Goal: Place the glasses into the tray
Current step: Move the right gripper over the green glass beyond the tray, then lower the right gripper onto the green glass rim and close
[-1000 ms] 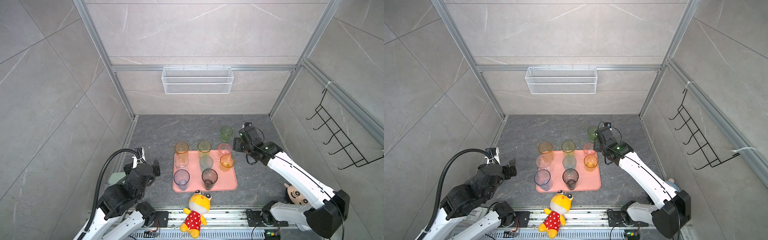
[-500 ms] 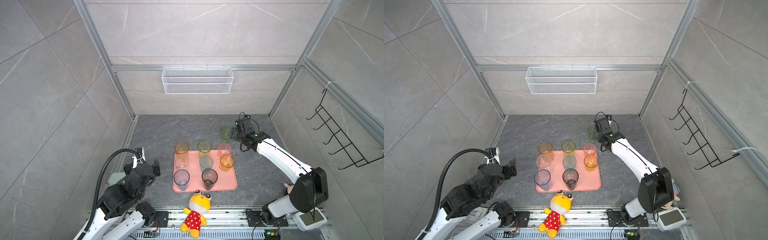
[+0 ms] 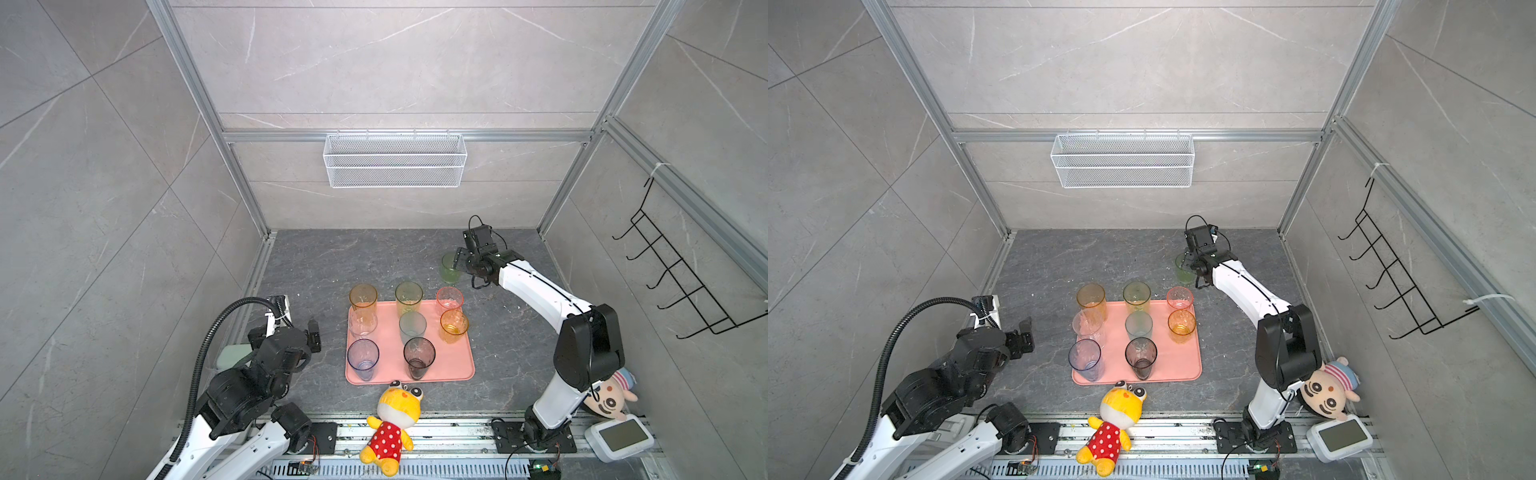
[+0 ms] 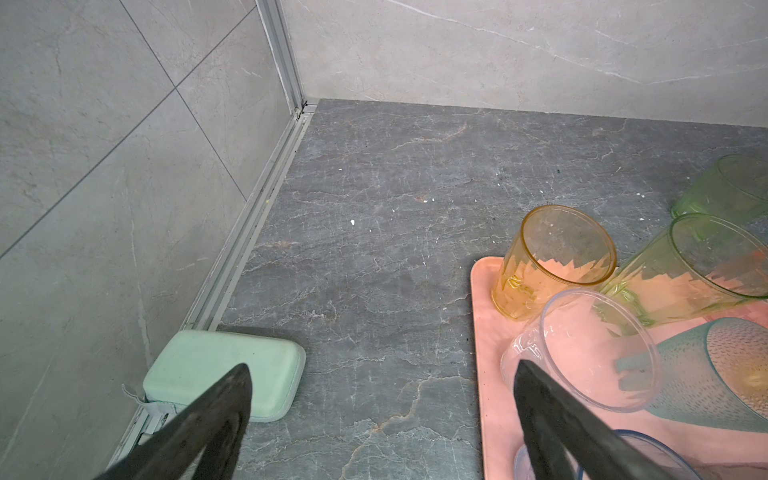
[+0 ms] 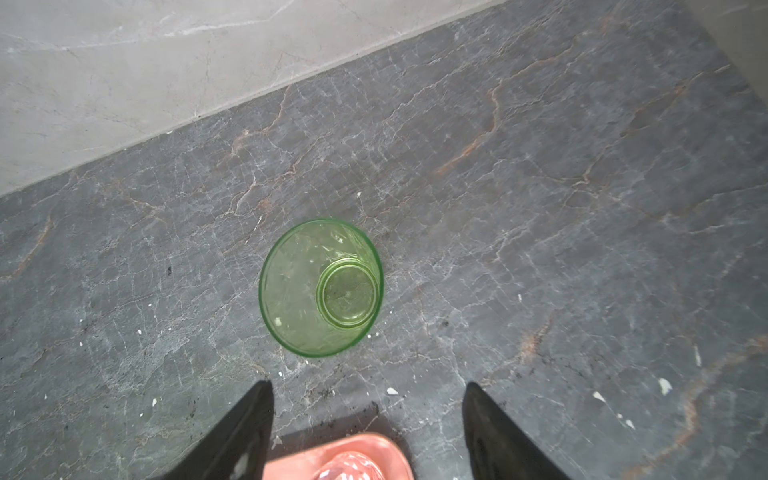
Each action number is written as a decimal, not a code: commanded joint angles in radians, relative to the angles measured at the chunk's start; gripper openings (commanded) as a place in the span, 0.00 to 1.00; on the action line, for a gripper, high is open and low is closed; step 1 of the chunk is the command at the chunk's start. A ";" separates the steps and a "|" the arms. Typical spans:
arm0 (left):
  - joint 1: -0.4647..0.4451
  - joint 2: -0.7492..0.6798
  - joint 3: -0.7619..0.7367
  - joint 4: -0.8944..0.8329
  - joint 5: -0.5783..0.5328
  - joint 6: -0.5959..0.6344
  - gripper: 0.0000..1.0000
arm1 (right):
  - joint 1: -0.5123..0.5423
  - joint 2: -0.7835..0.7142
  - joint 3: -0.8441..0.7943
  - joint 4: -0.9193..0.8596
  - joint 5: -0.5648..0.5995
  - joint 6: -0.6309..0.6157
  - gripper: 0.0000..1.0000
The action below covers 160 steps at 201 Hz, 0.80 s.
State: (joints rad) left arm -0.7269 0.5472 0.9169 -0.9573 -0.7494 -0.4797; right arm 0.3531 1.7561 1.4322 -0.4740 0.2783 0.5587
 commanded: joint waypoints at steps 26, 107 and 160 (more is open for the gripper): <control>-0.004 -0.003 -0.001 0.017 -0.010 -0.004 0.98 | -0.014 0.080 0.084 -0.016 -0.023 0.023 0.73; -0.004 -0.003 -0.001 0.017 -0.013 -0.003 0.98 | -0.052 0.226 0.166 -0.002 -0.069 0.072 0.70; -0.004 -0.003 -0.001 0.017 -0.011 -0.003 0.98 | -0.074 0.291 0.188 0.005 -0.110 0.080 0.64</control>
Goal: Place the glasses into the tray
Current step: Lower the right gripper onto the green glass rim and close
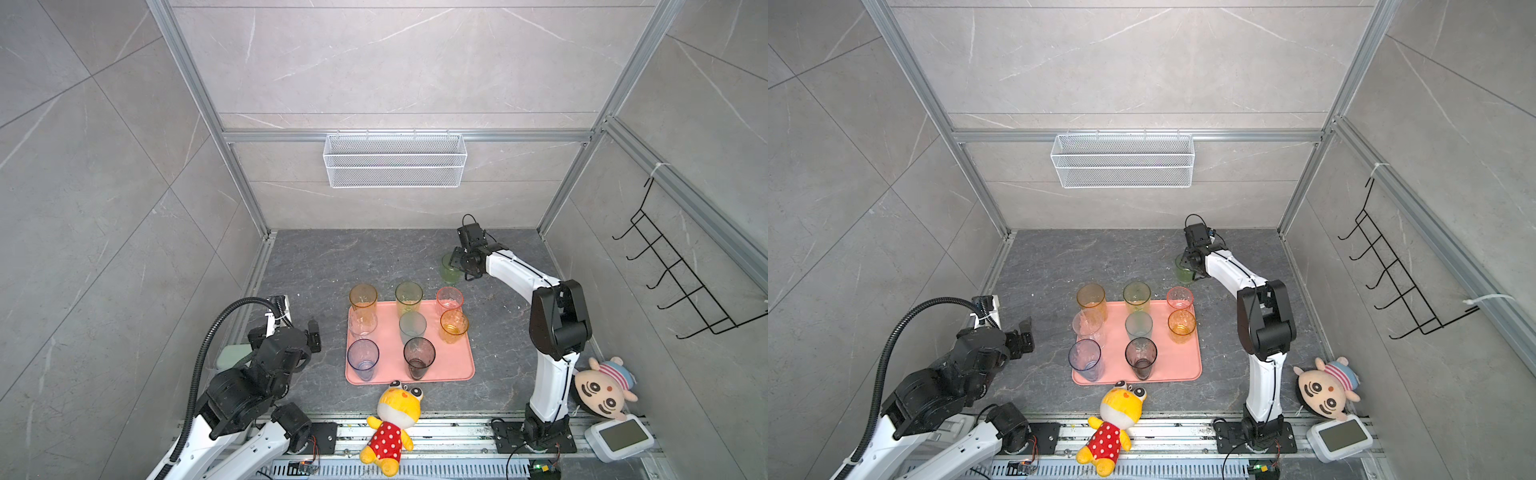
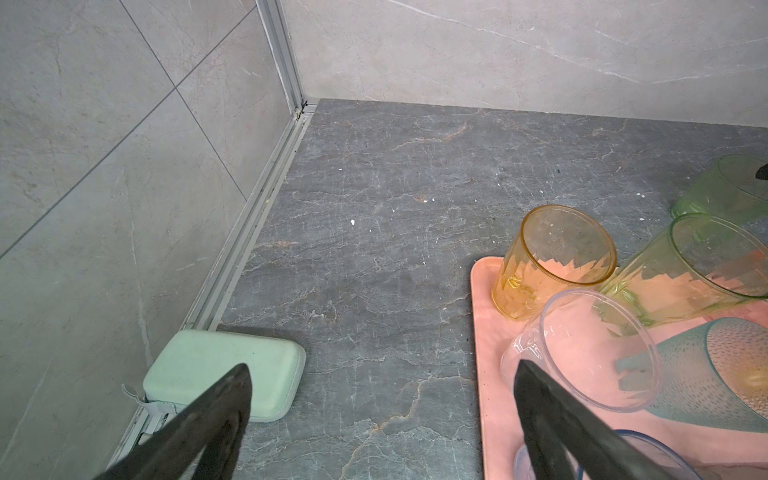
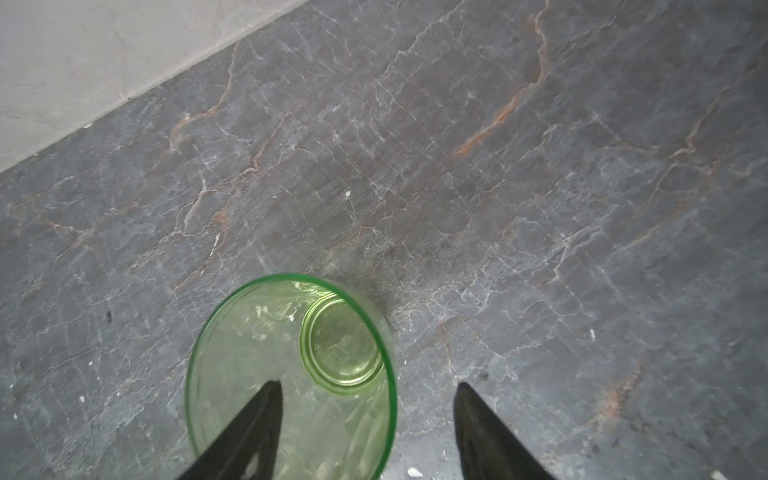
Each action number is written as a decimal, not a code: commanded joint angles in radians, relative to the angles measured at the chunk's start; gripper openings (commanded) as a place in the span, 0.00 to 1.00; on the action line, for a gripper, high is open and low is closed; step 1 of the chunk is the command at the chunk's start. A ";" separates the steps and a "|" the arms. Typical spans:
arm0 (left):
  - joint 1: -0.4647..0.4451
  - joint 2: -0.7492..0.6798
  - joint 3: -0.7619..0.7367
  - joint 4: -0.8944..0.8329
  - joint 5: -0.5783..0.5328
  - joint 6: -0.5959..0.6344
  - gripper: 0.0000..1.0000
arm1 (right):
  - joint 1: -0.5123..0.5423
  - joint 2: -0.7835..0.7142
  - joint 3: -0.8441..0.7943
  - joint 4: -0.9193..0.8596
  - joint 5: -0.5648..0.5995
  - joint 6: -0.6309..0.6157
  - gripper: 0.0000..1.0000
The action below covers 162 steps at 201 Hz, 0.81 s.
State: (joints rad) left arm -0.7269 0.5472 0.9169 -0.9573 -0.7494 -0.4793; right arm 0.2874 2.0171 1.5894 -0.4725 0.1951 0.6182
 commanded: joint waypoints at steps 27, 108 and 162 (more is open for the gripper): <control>-0.004 -0.004 -0.002 0.017 -0.011 -0.005 0.98 | -0.016 0.051 0.031 0.007 -0.040 0.022 0.62; -0.004 -0.002 -0.002 0.019 -0.011 -0.004 0.98 | -0.029 0.102 0.045 0.014 -0.081 0.020 0.51; -0.004 -0.002 -0.002 0.019 -0.013 -0.003 0.98 | -0.029 0.113 0.055 0.017 -0.094 0.010 0.37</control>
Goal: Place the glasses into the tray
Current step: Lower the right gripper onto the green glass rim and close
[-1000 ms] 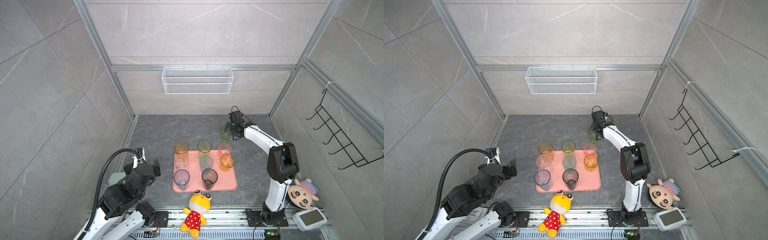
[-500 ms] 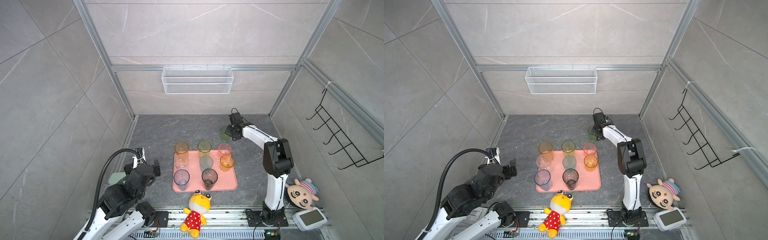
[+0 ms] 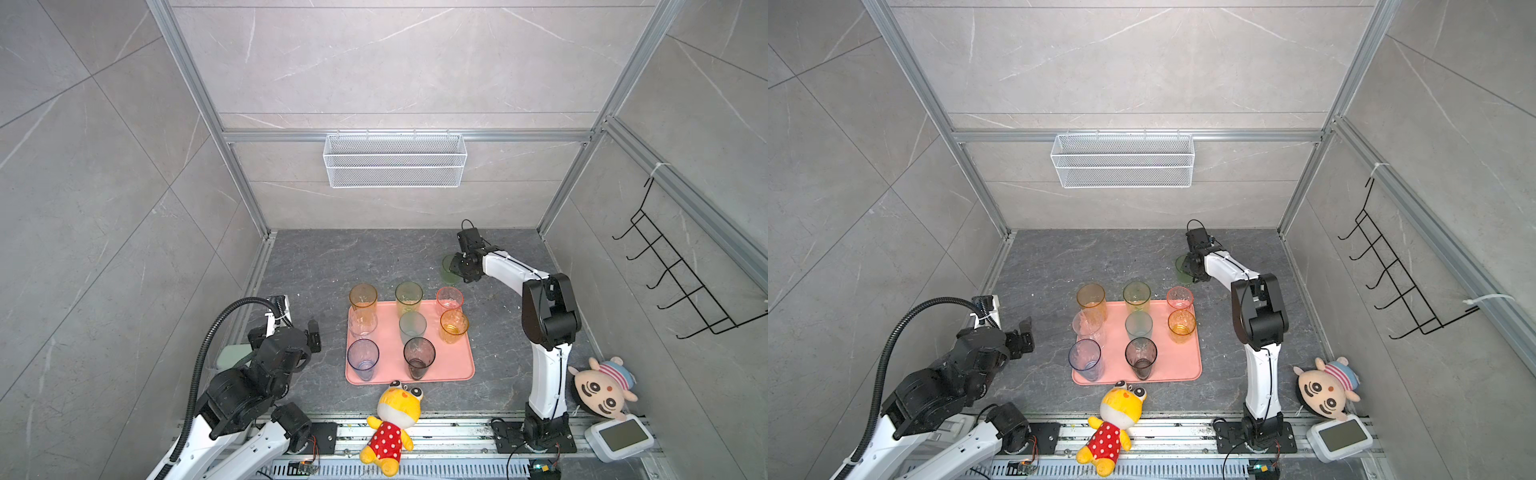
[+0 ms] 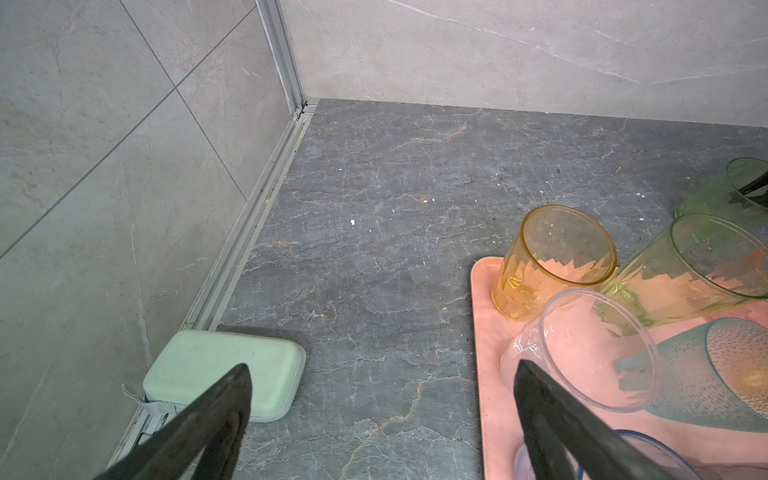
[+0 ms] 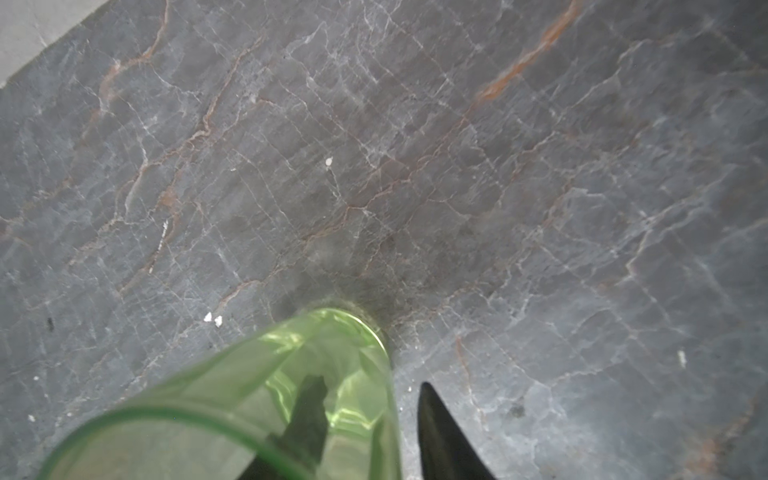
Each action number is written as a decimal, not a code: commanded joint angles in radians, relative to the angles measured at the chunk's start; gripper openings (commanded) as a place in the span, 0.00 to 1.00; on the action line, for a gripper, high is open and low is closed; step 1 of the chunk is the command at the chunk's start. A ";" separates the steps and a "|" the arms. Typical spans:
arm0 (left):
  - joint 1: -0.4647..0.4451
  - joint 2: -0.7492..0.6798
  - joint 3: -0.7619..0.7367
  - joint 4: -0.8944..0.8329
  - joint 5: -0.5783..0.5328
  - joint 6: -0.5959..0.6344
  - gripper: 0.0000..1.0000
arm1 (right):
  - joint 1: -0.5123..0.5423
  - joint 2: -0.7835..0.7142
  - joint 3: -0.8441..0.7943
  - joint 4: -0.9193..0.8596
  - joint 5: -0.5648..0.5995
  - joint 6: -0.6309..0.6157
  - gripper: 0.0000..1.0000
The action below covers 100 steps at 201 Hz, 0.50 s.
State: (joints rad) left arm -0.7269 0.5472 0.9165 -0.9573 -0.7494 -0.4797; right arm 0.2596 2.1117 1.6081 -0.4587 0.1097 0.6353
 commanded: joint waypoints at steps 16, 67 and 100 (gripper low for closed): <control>-0.004 -0.001 -0.001 0.017 -0.013 -0.003 0.98 | -0.001 0.019 0.038 0.002 -0.008 -0.014 0.34; -0.004 0.000 -0.001 0.019 -0.013 -0.003 0.98 | -0.001 0.014 0.049 -0.010 -0.007 -0.029 0.25; -0.004 -0.002 -0.001 0.018 -0.013 -0.005 0.98 | -0.001 -0.003 0.051 -0.016 0.002 -0.042 0.19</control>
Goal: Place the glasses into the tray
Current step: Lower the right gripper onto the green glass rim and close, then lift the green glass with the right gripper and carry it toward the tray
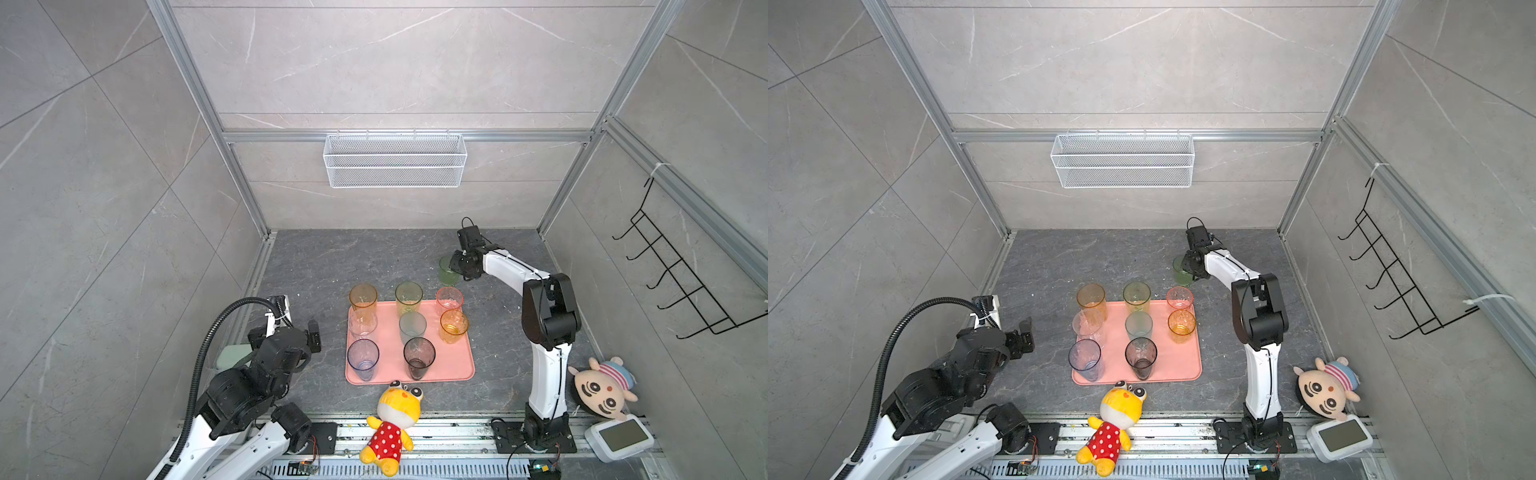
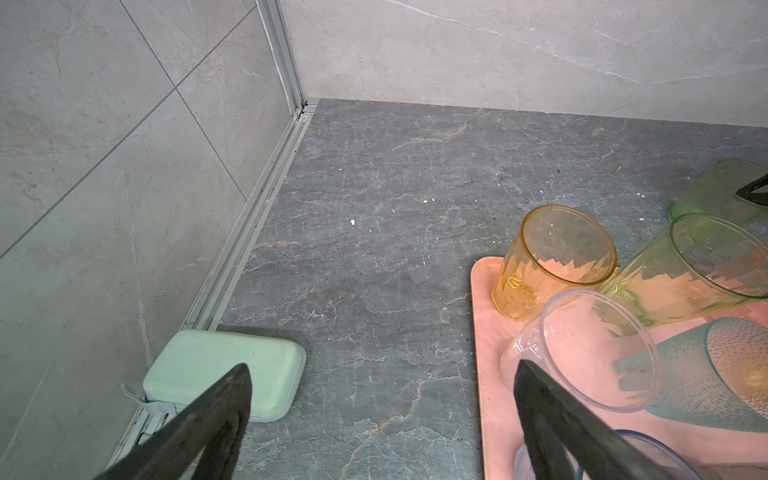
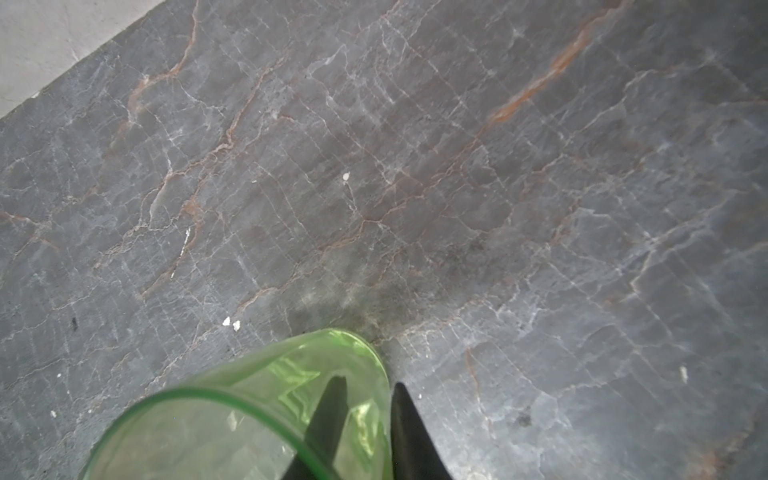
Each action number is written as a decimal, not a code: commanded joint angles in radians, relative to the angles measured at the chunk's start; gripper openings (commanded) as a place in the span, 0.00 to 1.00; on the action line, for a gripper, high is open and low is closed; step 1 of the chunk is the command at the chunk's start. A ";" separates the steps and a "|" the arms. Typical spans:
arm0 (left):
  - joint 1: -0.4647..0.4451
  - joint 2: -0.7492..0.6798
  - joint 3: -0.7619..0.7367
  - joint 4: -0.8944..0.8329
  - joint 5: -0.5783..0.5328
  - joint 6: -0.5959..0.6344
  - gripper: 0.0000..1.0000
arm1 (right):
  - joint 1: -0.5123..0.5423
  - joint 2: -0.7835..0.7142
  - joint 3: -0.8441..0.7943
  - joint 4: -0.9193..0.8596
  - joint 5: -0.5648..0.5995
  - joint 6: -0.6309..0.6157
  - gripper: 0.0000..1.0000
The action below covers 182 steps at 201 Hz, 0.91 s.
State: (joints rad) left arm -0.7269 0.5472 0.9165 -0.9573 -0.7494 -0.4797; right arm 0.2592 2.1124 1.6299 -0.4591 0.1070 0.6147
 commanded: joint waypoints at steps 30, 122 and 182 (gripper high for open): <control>-0.004 -0.003 -0.002 0.019 -0.010 -0.007 0.98 | -0.001 -0.031 0.029 -0.028 0.013 -0.040 0.13; -0.004 0.001 -0.005 0.025 -0.004 -0.005 0.99 | 0.001 -0.257 -0.019 -0.109 0.026 -0.102 0.03; -0.005 0.037 -0.012 0.068 0.014 -0.008 1.00 | 0.001 -0.469 -0.055 -0.239 -0.013 -0.151 0.02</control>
State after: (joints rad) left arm -0.7269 0.5602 0.9066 -0.9424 -0.7460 -0.4797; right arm 0.2596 1.7317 1.5940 -0.6113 0.1143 0.5037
